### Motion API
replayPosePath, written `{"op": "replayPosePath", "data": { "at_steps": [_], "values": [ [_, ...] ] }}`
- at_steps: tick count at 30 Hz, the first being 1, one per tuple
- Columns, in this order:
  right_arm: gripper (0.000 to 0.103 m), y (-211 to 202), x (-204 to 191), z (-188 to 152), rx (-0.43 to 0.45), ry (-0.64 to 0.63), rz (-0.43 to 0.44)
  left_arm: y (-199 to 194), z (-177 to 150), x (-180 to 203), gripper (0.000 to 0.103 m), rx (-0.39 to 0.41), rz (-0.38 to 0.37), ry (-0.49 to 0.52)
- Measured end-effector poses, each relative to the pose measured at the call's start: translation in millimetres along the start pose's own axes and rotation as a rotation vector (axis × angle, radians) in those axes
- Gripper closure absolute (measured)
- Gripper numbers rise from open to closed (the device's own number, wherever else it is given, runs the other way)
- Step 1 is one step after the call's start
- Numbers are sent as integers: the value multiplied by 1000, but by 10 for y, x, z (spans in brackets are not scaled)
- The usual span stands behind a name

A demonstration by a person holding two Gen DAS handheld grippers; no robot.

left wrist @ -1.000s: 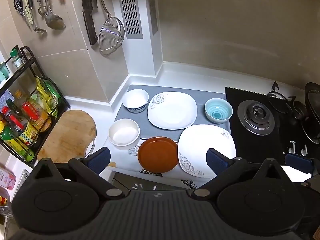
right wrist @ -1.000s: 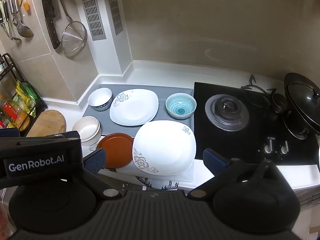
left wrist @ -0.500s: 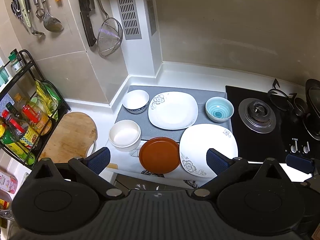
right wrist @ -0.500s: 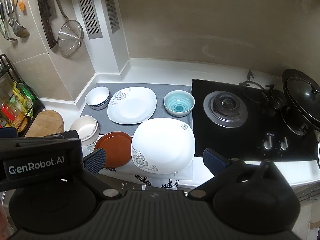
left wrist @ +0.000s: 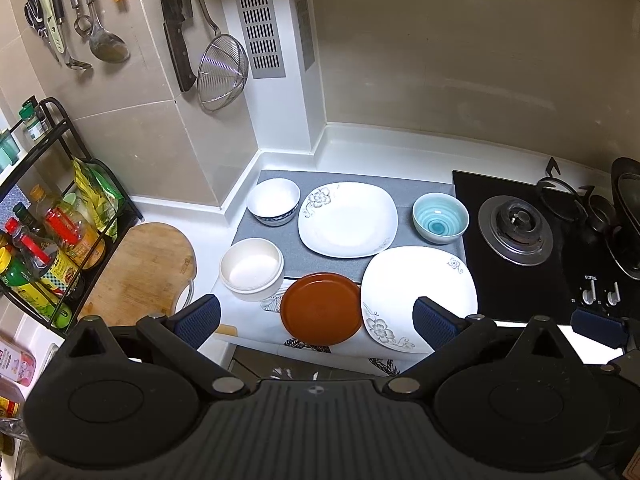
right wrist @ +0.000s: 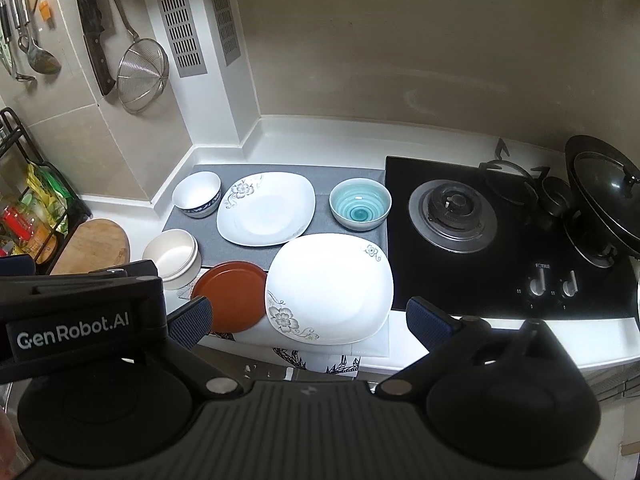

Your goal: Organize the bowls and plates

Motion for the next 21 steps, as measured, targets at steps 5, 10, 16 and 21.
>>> {"op": "replayPosePath", "data": {
  "at_steps": [5,10,16,21],
  "values": [
    [0,8,9,-21,-3,7,10,-9,-5,19,1,-1,12,-1],
    [0,-1,32,-39,-5,7,14,-16,0,51,1,-3,15,-5],
    [0,-18,60,-42,-5,7,16,-38,-16,88,1,-2,17,-7],
    [0,-30,100,-35,-11,8,27,-59,-20,129,1,-4,16,-9]
  ]
}}
Point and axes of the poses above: each gripper's, at about its wrist camera, not at the fingertips, and y roughly the way its jaws point, x to its right, z to its top, the point moved 5 cm from there along y, roughly the way its jaws point, and after that the axes turned 4 degrees about -x, right-handed, at the moved point
